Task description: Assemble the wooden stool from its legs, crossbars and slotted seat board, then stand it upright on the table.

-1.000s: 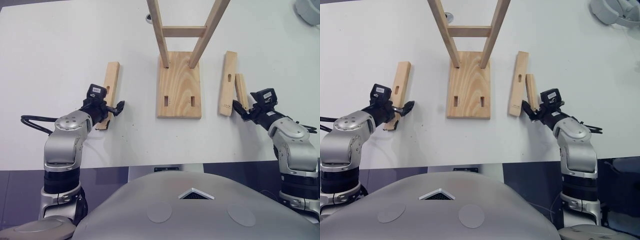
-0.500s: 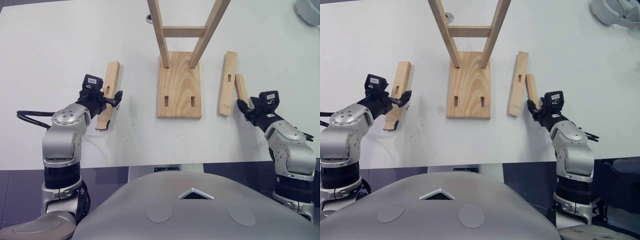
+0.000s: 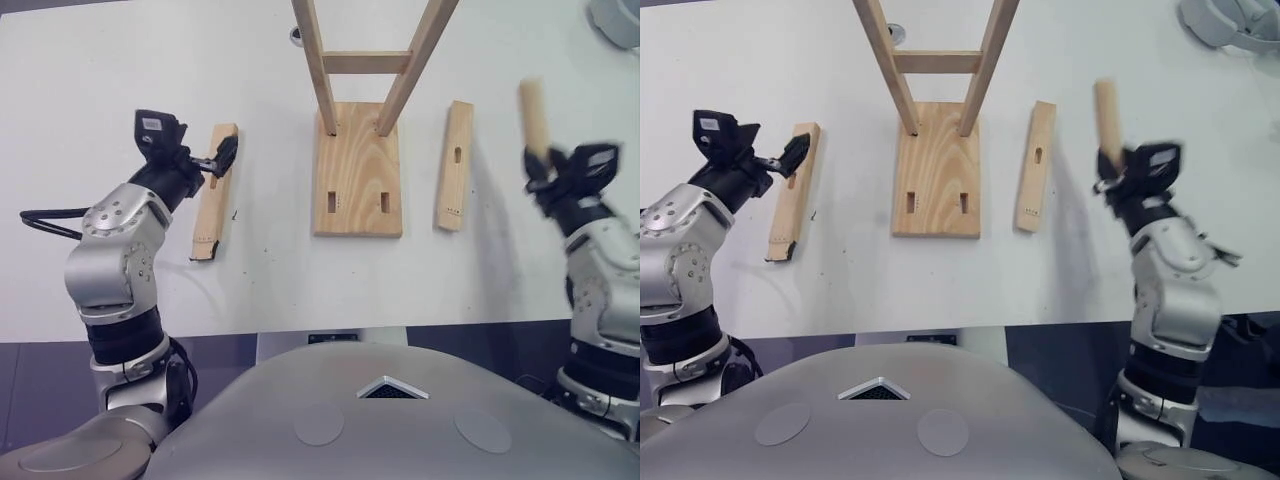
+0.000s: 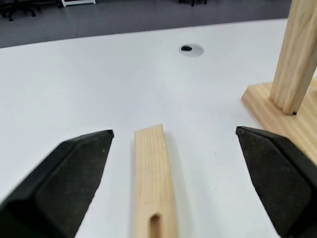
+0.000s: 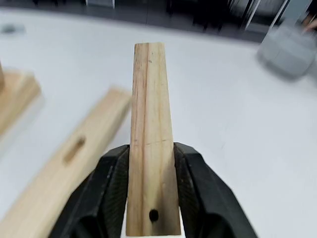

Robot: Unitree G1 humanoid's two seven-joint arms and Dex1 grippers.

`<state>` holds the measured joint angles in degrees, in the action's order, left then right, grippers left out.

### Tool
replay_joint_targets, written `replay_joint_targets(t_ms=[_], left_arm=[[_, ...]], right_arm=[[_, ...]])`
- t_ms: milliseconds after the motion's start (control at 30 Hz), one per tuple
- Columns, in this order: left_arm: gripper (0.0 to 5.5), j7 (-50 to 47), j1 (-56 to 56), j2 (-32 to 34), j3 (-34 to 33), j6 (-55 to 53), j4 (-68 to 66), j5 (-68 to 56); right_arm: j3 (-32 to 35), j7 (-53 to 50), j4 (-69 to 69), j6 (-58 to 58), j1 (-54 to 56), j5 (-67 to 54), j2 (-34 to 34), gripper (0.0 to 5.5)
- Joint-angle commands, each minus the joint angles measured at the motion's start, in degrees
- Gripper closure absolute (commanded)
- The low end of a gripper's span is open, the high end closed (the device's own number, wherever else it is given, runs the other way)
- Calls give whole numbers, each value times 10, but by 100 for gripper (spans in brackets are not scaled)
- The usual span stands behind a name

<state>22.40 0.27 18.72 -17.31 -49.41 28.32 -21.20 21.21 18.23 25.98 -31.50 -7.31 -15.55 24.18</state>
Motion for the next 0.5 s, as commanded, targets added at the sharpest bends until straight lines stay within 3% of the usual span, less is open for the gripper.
replay_joint_targets(t_ms=[33,133,233,433,500], left_arm=[[93,-35,-103,-42,-107,-56,52,-207],[93,-150,-215,-93,-109,-87,89,-352],[93,-276,-293,-153,-34,-106,99,-439],[93,-383,-301,-146,-1,-78,90,-535],[134,-405,-307,-142,-3,-51,89,-576]], right_arm=[[-33,18,58,54,100,55,85,417],[-157,57,64,114,212,144,135,417],[-255,79,63,136,363,127,69,417],[-319,103,76,151,414,99,6,417],[-323,110,79,150,406,99,5,417]])
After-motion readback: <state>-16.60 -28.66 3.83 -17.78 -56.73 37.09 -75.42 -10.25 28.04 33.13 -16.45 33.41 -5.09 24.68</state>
